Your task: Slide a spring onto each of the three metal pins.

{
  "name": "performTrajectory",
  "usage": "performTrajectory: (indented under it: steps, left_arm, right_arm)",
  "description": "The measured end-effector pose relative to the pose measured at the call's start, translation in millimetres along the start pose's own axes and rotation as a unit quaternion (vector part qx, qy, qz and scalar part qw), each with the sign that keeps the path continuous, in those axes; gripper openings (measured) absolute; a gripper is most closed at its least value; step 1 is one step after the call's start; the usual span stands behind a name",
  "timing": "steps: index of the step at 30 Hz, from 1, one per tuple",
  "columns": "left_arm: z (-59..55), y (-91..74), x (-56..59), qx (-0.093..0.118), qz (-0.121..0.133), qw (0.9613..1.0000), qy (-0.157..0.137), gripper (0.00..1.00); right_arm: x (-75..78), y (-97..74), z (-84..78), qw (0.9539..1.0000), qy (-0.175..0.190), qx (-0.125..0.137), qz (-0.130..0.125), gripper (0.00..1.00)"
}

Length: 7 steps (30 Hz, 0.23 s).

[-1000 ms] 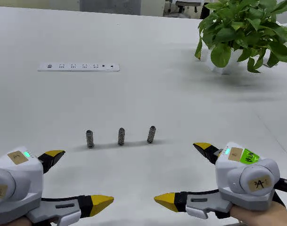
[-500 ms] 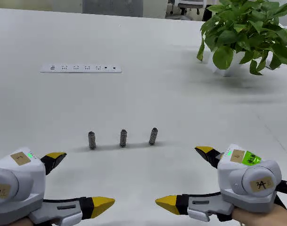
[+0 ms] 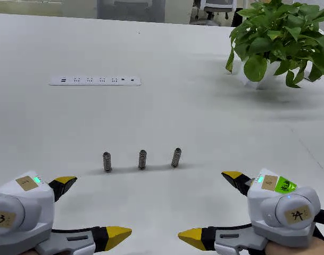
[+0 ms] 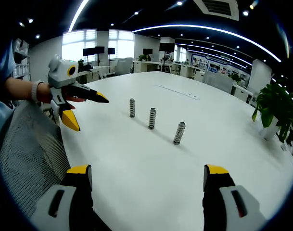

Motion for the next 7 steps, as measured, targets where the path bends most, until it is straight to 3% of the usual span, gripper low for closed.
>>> performTrajectory:
  steps: [7]
  left_arm:
    - [-5.0,0.7,-2.7,-0.003,-0.001,1.0000,-0.001,1.00]
  right_arm:
    - [-0.2,0.2,-0.1,1.0000,0.002,-0.002,0.000,0.98]
Point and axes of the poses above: the centre of the closed fingertips' face, and the gripper's own axes: y roughly forward along the fingers, x roughly to its right, z roughly out of its top, the point moved 6 cm from there along -y, roughly backward along the fingers, and after that the axes turned 12 degrees about x, right-handed, at the moved point
